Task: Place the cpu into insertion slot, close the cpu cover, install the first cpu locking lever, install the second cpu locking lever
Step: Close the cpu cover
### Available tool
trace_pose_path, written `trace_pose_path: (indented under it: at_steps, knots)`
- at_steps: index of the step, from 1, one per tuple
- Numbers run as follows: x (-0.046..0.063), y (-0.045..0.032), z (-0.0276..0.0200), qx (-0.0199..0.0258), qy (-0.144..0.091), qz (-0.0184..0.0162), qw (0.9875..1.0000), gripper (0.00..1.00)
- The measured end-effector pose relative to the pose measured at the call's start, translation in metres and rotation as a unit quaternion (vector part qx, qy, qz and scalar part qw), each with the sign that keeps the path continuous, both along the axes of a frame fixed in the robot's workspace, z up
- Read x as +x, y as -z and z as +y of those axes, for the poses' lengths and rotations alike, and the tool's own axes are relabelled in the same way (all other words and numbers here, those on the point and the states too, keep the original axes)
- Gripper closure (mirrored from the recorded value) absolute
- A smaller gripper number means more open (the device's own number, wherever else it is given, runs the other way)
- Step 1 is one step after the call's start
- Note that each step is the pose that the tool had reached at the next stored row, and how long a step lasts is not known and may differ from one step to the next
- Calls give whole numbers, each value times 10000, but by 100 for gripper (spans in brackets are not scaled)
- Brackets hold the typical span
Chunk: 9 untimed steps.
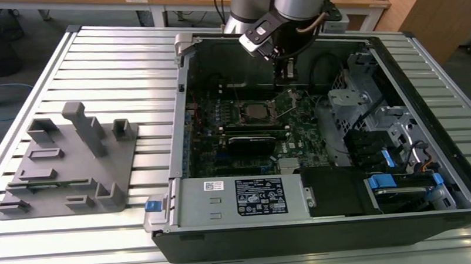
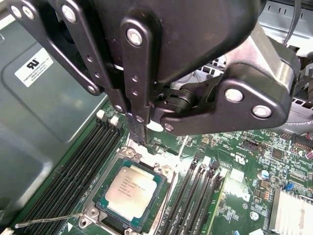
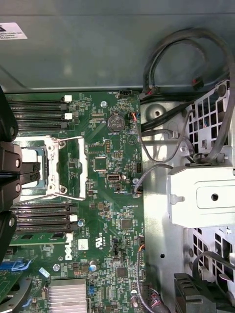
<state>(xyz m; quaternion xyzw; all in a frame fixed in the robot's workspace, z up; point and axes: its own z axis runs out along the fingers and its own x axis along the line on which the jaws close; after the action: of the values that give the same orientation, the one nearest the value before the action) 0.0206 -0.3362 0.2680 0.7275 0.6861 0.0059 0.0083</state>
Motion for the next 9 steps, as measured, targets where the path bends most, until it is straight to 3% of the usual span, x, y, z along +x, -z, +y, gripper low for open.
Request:
trace_pose_path:
  at_steps: [9]
  knots:
    - [8,0,0,0,0,0,10000,89]
